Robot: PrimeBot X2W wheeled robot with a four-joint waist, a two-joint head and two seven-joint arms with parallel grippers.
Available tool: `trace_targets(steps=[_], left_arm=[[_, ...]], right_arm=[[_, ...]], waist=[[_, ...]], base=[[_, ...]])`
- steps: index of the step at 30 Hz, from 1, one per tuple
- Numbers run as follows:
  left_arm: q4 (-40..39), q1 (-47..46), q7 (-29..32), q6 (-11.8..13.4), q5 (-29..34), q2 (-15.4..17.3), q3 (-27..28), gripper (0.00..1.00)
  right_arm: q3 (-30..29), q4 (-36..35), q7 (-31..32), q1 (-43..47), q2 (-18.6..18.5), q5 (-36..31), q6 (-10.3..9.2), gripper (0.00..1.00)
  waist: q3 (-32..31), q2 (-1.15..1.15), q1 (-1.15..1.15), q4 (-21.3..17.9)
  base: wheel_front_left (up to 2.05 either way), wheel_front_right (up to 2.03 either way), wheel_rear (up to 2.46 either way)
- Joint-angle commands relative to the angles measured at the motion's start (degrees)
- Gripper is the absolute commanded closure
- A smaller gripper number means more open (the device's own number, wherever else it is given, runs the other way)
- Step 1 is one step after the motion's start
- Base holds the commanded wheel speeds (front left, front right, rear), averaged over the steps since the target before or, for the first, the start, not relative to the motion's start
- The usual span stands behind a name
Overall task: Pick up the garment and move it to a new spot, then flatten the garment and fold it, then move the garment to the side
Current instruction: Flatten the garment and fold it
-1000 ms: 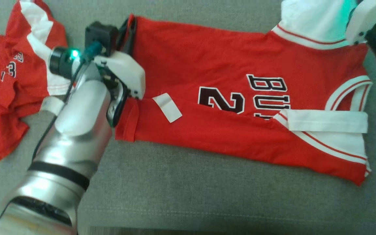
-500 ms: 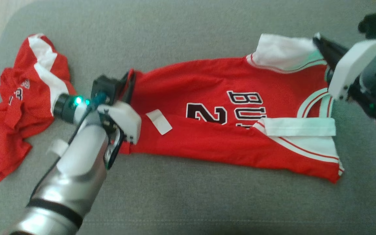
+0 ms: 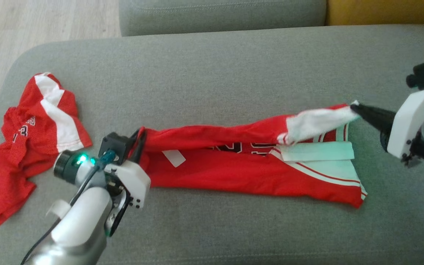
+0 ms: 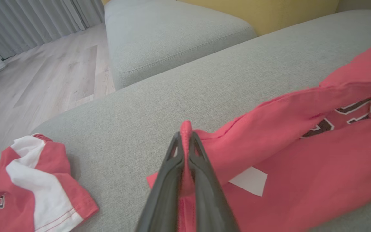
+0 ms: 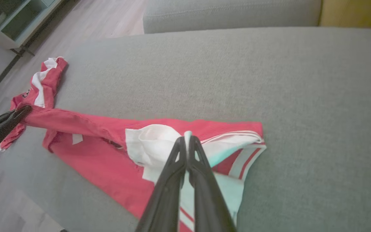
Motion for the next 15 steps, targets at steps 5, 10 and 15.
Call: trace_targets(steps=[5,10,15], left_arm=[[-5.9,1.0,1.7,1.3,-0.5,4.0,1.5,1.00],[-9.5,3.2,3.5,2.0,-0.1,6.2,0.7,1.00],[-12.2,4.9,4.9,2.6,0.1,8.1,0.3,1.00]], right_arm=[[-3.3,-5.0,5.0,4.2,-2.6,1.8,-0.05,1.00],[-6.4,-7.1,8.6,8.0,-2.3,1.6,-0.05,1.00],[-9.8,-8.8,12.9,11.4,-1.7,1.5,-0.05,1.00]], waist=[[-0.6,0.00,0.00,-0.5],[-0.4,0.00,0.00,-0.8],[-0.1,0.00,0.00,-0.9]], base=[[0.00,0.00,0.00],[0.00,0.00,0.00],[0.00,0.00,0.00]])
